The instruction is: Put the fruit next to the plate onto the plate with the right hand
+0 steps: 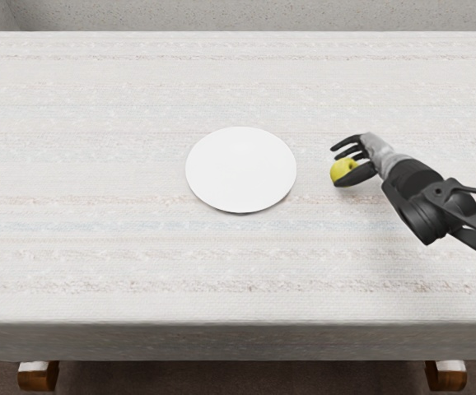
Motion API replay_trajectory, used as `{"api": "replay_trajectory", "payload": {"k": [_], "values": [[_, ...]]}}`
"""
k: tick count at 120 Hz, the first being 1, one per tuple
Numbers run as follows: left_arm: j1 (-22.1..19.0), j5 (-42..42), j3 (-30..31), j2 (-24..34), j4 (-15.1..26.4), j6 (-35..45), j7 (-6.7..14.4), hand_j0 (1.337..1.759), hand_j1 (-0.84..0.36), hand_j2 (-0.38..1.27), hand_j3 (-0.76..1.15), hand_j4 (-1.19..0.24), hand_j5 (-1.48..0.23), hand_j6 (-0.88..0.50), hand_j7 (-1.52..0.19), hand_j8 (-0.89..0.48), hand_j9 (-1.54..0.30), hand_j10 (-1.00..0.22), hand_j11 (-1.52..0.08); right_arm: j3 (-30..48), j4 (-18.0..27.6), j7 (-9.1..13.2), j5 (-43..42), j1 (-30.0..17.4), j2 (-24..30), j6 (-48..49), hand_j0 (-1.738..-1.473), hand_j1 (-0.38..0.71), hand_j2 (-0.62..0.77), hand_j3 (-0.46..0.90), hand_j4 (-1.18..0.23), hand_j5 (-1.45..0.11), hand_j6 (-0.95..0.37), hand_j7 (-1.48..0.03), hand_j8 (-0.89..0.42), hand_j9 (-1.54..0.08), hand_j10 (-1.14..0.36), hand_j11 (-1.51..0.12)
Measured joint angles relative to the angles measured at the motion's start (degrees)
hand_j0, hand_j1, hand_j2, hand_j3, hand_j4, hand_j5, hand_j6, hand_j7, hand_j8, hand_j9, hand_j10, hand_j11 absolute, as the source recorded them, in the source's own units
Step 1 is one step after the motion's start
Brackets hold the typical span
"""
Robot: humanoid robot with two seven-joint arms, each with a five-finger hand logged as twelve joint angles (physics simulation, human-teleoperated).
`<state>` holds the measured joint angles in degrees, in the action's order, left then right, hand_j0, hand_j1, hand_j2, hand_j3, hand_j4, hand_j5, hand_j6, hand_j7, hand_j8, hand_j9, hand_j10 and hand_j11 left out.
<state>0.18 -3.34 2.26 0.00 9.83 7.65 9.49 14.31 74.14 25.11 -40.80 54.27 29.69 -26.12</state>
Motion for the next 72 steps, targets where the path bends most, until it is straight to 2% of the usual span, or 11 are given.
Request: {"api": "replay_trajectory", "payload": {"k": [26, 72], "values": [[0.0, 0.0, 0.0, 0.0, -0.1, 0.0, 0.0, 1.658, 0.34, 0.00, 0.00, -0.01, -0.01, -0.01, -0.01, -0.01, -0.01, -0.01, -0.01, 0.1, 0.6, 0.9, 0.1, 1.9, -1.2, 0.0, -1.658, 0.22, 0.02, 0.00, -0.50, -0.66, -0.51, -0.66, -0.41, -0.65, -0.51, -0.65], [-0.3, 0.0, 0.0, 0.0, -0.1, 0.0, 0.0, 1.658, 0.34, 0.00, 0.00, -0.01, -0.01, -0.01, -0.01, -0.01, -0.01, -0.01, -0.01, 0.1, 0.1, 2.6, 0.2, 4.9, -7.8, -0.6, -1.658, 0.21, 0.03, 0.00, -0.50, -0.66, -0.50, -0.66, -0.43, -0.65, -0.50, -0.65]]}}
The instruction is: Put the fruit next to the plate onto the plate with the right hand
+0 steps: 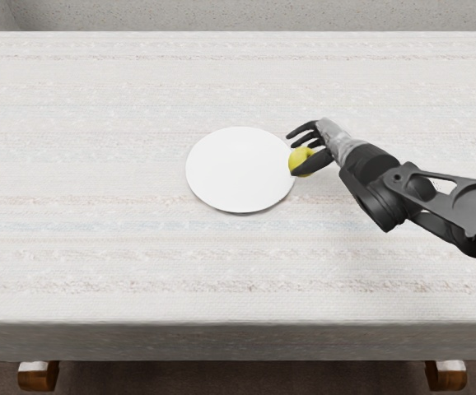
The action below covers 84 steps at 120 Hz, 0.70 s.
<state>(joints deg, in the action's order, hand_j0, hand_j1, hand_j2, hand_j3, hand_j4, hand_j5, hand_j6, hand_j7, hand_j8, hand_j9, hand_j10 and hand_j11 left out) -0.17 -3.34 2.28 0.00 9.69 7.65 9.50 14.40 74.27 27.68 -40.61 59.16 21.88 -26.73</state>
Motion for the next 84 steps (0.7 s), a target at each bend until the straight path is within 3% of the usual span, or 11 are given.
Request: {"api": "replay_trajectory", "payload": {"k": [56, 84], "values": [[-0.4, -0.1, 0.0, 0.0, -0.1, 0.0, 0.0, 1.658, 0.34, 0.00, 0.00, -0.01, -0.01, -0.01, -0.01, -0.01, -0.01, -0.01, -0.01, 0.0, -7.3, 0.1, 0.2, 2.2, -10.7, -2.4, -1.658, 0.21, 0.03, 0.00, -0.50, -0.65, -0.50, -0.65, -0.45, -0.64, -0.51, -0.65], [-0.5, -0.1, 0.0, 0.0, -0.1, 0.0, 0.0, 1.658, 0.34, 0.00, 0.00, -0.01, -0.01, -0.01, -0.01, -0.01, -0.01, -0.01, -0.01, 0.0, -8.6, 0.1, 0.3, 2.2, -12.4, -3.2, -1.658, 0.19, -0.01, 0.00, -0.48, -0.62, -0.48, -0.62, -0.45, -0.62, -0.49, -0.62]]}}
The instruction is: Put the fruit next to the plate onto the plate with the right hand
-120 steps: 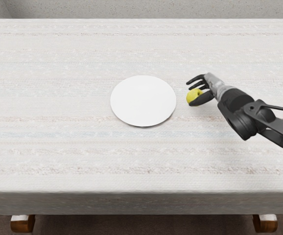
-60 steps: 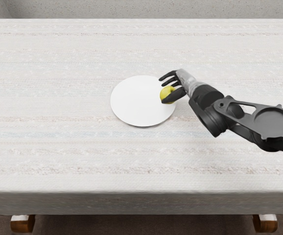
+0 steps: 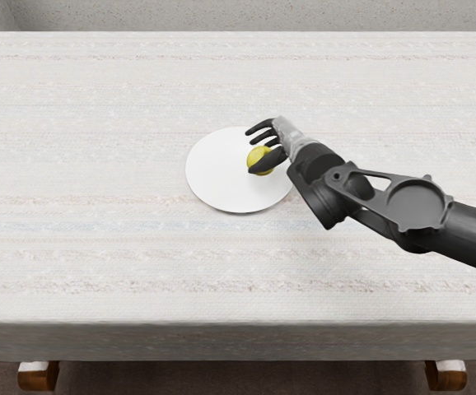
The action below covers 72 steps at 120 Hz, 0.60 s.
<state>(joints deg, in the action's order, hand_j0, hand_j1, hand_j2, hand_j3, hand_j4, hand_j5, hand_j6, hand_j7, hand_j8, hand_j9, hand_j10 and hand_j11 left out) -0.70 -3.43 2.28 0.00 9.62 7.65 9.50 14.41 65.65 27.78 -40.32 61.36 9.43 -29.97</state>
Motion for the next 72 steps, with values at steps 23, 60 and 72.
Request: {"api": "replay_trajectory", "payload": {"k": [23, 60, 72], "values": [[0.4, 0.0, 0.0, 0.0, 0.0, 0.0, 0.0, 1.658, 0.34, 0.00, 0.00, -0.01, -0.01, -0.01, -0.01, -0.01, -0.01, -0.01, -0.01, 0.0, -0.1, 0.0, 0.0, 0.0, -1.6, -2.6, -1.658, -0.03, -0.02, 0.00, -0.28, -0.37, -0.28, -0.36, -0.27, -0.36, -0.29, -0.36], [0.8, 0.2, -0.1, 0.0, 0.1, 0.0, 0.0, 1.658, 0.34, 0.00, 0.00, -0.01, -0.01, -0.01, -0.01, -0.01, -0.01, -0.01, -0.01, 4.6, 10.8, 6.5, 0.0, 0.9, 14.0, 8.0, -1.658, -0.28, 0.00, 0.00, -0.06, -0.08, -0.06, -0.08, -0.06, -0.08, -0.06, -0.08], [0.8, 0.2, 0.0, 0.0, 0.1, 0.0, 0.0, 1.658, 0.34, 0.00, 0.00, -0.01, -0.01, -0.01, -0.01, -0.01, -0.01, -0.01, -0.01, 7.3, 14.3, 6.9, 0.6, 0.5, 21.4, 13.1, -1.658, -0.31, 0.00, 0.00, -0.04, -0.05, -0.04, -0.05, -0.04, -0.05, -0.04, -0.05]]}}
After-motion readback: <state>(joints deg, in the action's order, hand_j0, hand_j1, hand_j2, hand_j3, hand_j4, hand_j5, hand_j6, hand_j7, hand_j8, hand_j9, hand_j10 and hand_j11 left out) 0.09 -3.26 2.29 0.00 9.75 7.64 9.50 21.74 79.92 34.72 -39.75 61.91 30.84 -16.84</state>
